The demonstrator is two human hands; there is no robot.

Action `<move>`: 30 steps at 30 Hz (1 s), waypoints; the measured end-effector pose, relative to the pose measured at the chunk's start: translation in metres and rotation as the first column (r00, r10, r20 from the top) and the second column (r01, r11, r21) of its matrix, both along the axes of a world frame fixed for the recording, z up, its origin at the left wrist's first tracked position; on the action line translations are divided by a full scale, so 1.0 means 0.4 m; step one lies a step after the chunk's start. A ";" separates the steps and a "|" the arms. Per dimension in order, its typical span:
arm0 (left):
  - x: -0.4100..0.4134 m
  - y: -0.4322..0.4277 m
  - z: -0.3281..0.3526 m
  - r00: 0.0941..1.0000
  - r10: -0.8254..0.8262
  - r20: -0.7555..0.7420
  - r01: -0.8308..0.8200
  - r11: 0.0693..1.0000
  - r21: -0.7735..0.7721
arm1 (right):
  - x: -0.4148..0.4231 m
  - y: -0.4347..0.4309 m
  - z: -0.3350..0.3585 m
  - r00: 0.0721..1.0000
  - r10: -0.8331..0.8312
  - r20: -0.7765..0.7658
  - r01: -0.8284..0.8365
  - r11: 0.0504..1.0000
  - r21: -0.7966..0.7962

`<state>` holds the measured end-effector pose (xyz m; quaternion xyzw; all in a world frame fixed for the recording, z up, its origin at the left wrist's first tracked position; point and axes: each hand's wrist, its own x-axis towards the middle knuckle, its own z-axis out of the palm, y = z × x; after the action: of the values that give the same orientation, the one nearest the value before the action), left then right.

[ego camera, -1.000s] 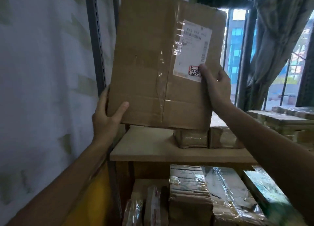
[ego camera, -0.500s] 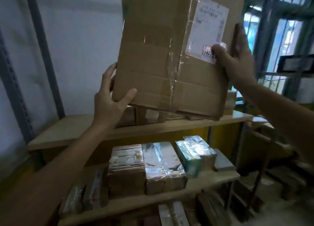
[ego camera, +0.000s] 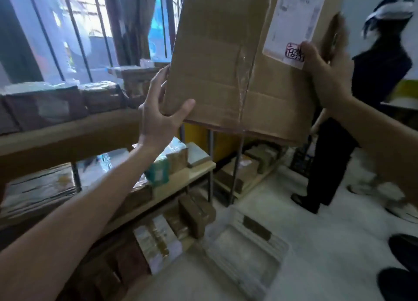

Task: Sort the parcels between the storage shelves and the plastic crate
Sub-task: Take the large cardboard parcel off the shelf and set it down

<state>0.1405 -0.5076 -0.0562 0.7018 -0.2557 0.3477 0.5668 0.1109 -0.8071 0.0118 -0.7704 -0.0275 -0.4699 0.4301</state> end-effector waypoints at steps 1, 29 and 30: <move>0.009 -0.029 -0.031 0.999 -0.032 -0.029 0.032 0.999 0.007 | -0.009 -0.028 -0.033 0.999 -0.033 -0.036 0.033 0.999 0.000; 0.565 -0.290 -1.140 0.519 0.001 -0.855 0.428 0.865 0.261 | 0.350 -0.222 -1.335 0.564 -0.073 -0.823 0.491 0.830 0.263; 0.581 -0.305 -1.177 0.507 0.010 -0.862 0.436 0.860 0.266 | 0.366 -0.233 -1.374 0.553 -0.062 -0.831 0.499 0.823 0.271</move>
<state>0.3731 -0.6295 -0.5269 0.8528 -0.1121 -0.1776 0.4781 0.2573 -0.9004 -0.5376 -0.7580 0.4110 -0.1344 0.4883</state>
